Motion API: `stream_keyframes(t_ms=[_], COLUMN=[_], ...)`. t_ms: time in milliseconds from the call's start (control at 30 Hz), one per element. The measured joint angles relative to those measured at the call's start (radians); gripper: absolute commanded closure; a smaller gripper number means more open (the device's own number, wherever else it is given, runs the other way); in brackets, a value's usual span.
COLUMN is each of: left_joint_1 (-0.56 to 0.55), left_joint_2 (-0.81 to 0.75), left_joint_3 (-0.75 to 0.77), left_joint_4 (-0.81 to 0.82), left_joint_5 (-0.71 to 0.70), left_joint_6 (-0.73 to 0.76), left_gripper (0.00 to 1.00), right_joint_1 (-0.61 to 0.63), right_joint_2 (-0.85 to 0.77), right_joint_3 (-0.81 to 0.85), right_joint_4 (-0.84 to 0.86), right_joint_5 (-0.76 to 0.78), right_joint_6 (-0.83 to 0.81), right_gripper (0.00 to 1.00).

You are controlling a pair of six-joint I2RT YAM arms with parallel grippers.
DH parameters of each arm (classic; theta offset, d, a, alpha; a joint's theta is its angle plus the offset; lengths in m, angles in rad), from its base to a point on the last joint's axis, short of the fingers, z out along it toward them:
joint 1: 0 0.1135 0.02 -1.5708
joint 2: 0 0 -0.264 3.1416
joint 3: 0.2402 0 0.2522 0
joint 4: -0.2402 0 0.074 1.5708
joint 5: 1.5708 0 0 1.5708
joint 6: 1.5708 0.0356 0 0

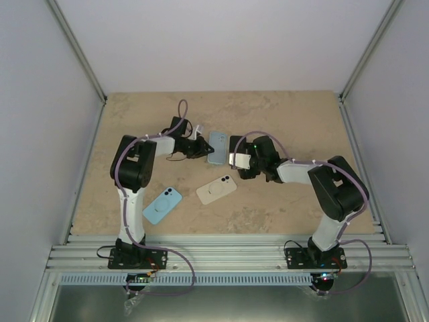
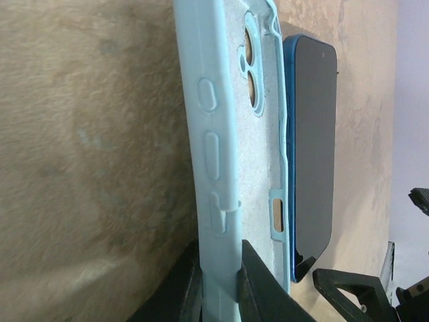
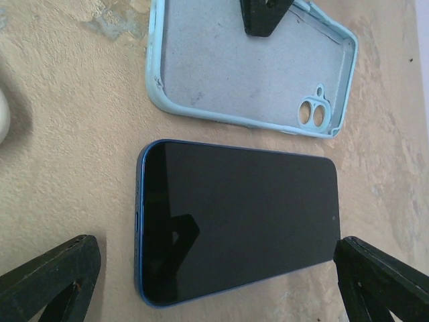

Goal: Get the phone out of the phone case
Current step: Place the phone case at the center of the board.

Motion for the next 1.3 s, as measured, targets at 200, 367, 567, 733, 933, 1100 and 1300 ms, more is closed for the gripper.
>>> stream_keyframes(t_ms=[200, 367, 567, 733, 933, 1100, 1300], left_joint_1=[-0.020, -0.029, -0.039, -0.064, -0.084, -0.099, -0.109], left_joint_2=[0.003, 0.003, -0.005, -0.048, -0.128, -0.199, -0.316], left_joint_3=[0.001, -0.008, -0.014, -0.035, -0.072, -0.083, -0.085], left_joint_4=[0.013, 0.035, 0.039, 0.030, -0.029, -0.092, -0.177], left_joint_5=[-0.007, -0.011, -0.038, -0.103, -0.236, -0.358, -0.492], left_joint_6=[-0.019, -0.040, -0.049, -0.048, -0.017, 0.027, 0.117], left_gripper=[1.00, 0.98, 0.78, 0.57, 0.28, 0.01, 0.01], right_joint_1=[-0.022, -0.041, -0.053, -0.053, -0.053, -0.053, -0.053], right_joint_2=[-0.045, -0.090, -0.150, -0.192, -0.232, -0.254, -0.296], right_joint_3=[0.000, 0.000, 0.002, 0.015, 0.033, 0.033, 0.061], right_joint_4=[-0.049, -0.062, -0.093, -0.114, -0.132, -0.150, -0.167], right_joint_5=[-0.016, -0.036, -0.047, -0.049, -0.052, -0.047, -0.018], right_joint_6=[0.045, 0.092, 0.149, 0.179, 0.204, 0.220, 0.266], right_gripper=[0.03, 0.03, 0.02, 0.02, 0.02, 0.02, 0.02])
